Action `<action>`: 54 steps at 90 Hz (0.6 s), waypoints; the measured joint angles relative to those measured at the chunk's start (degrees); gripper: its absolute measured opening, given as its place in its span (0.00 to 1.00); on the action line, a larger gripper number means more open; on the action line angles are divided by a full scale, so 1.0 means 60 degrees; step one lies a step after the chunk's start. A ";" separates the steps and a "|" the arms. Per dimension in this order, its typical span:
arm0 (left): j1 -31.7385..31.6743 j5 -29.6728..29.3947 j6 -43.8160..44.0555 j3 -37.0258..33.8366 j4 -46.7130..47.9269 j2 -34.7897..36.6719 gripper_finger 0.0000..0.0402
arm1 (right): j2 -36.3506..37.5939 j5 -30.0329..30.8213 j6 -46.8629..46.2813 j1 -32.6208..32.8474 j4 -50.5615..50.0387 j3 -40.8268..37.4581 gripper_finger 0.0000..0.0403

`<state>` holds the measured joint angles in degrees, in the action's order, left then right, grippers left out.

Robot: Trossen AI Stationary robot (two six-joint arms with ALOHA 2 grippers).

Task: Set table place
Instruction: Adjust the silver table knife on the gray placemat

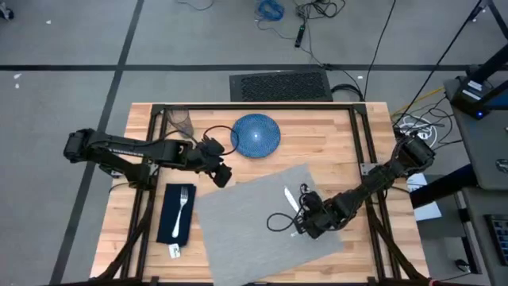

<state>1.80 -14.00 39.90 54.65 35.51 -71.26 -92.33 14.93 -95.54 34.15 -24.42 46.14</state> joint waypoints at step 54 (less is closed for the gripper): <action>-0.0004 0.0000 -0.0044 0.0000 -0.0004 0.0000 0.56 | 0.0362 0.0090 0.2492 -0.1770 0.1031 0.0012 0.00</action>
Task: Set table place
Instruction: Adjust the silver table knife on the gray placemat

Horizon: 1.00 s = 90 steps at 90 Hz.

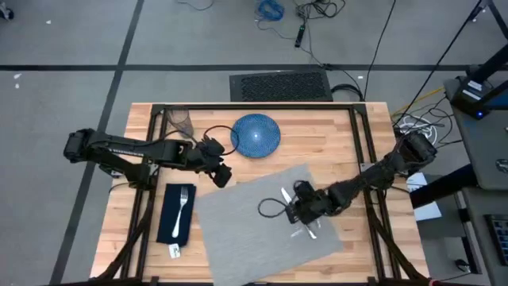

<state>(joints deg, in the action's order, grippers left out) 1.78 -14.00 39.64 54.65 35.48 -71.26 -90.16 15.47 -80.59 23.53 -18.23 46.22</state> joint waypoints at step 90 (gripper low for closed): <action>0.0020 0.0004 0.0069 0.0000 0.0031 0.0000 0.56 | -0.0987 -0.2506 0.3189 -0.2295 0.0584 0.0015 0.00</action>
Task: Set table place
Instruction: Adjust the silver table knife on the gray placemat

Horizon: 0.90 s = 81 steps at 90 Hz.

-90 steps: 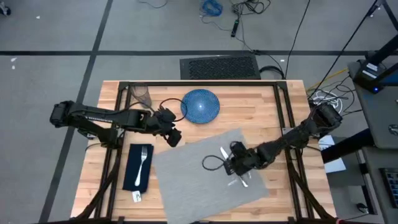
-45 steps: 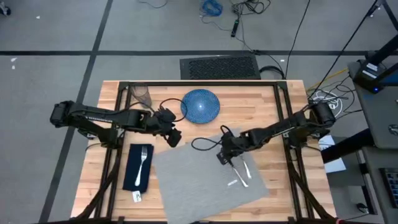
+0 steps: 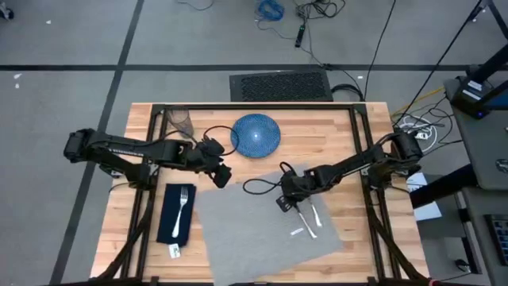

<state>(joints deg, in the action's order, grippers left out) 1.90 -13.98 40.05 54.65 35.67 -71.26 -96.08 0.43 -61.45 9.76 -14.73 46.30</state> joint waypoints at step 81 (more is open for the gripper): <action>-0.0002 -0.0040 0.0000 0.0000 0.0105 0.0000 0.56 | 0.1255 0.1099 0.0095 -0.0051 -0.2200 -0.0029 0.00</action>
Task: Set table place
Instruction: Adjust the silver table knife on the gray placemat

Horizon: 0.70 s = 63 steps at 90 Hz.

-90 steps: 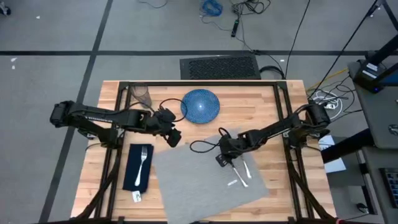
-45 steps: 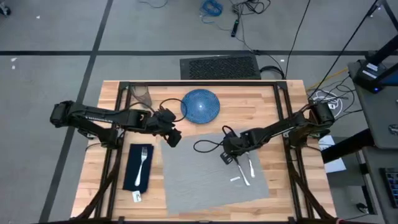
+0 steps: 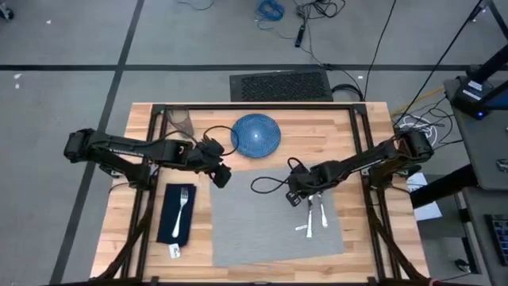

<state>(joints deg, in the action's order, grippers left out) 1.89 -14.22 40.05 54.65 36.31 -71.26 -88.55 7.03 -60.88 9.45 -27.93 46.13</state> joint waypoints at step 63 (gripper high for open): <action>0.0033 0.0270 -0.0022 0.0000 0.0020 -0.0917 0.56 | 0.0295 0.0364 -0.3661 0.2820 -0.2269 0.0007 0.00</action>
<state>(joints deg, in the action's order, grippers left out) 2.09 -12.60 39.92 54.65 36.42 -76.77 -86.78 9.21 -82.85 26.37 -41.54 46.17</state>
